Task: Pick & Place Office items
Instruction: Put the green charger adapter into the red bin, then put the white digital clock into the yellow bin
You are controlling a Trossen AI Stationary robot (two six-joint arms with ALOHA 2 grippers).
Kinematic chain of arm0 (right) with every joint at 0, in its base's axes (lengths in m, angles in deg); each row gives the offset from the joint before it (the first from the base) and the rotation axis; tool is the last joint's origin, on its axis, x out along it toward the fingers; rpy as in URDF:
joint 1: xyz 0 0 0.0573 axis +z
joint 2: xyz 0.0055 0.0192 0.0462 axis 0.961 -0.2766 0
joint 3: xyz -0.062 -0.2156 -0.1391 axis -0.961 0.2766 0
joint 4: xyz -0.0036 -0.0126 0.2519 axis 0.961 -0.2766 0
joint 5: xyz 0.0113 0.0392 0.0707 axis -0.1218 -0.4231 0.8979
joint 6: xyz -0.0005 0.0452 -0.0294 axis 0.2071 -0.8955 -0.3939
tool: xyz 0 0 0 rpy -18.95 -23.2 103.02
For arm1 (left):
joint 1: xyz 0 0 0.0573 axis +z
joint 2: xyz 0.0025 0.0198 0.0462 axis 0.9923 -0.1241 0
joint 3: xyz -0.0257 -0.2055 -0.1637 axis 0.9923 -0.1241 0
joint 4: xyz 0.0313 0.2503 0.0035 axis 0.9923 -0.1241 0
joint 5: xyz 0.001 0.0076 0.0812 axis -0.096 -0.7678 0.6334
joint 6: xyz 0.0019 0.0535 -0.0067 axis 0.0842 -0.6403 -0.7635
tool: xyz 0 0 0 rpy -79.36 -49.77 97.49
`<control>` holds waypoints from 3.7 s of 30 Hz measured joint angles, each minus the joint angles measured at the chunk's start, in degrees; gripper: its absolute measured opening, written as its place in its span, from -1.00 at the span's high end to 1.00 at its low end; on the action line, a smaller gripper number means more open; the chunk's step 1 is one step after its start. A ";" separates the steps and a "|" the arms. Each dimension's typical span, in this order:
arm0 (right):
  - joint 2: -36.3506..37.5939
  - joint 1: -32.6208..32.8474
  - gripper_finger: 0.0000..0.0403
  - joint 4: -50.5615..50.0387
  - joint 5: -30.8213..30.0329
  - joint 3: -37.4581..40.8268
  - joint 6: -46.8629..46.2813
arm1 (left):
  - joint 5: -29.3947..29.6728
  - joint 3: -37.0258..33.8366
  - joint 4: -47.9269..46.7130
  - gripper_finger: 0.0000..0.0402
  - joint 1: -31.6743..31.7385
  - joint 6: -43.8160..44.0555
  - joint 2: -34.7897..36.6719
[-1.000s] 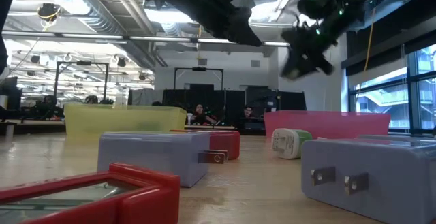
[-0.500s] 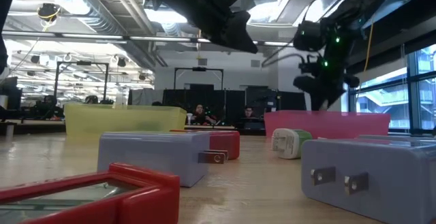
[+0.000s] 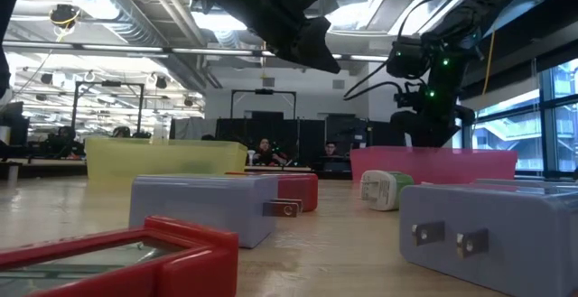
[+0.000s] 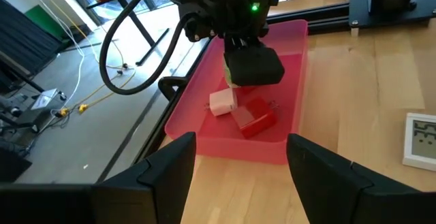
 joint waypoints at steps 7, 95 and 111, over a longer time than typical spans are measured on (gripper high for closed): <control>0.57 0.02 -0.35 -1.23 0.23 -0.55 0.18 | 0.00 0.00 -3.13 -0.12 0.00 0.32 0.00; -5.05 45.16 -0.36 -10.43 12.60 -4.59 3.63 | -26.82 -6.86 -25.90 -0.14 -15.44 31.07 -0.52; -11.89 45.16 -0.36 -12.67 14.93 -4.71 2.13 | -26.74 -6.86 -25.92 -0.14 -15.45 29.38 -0.52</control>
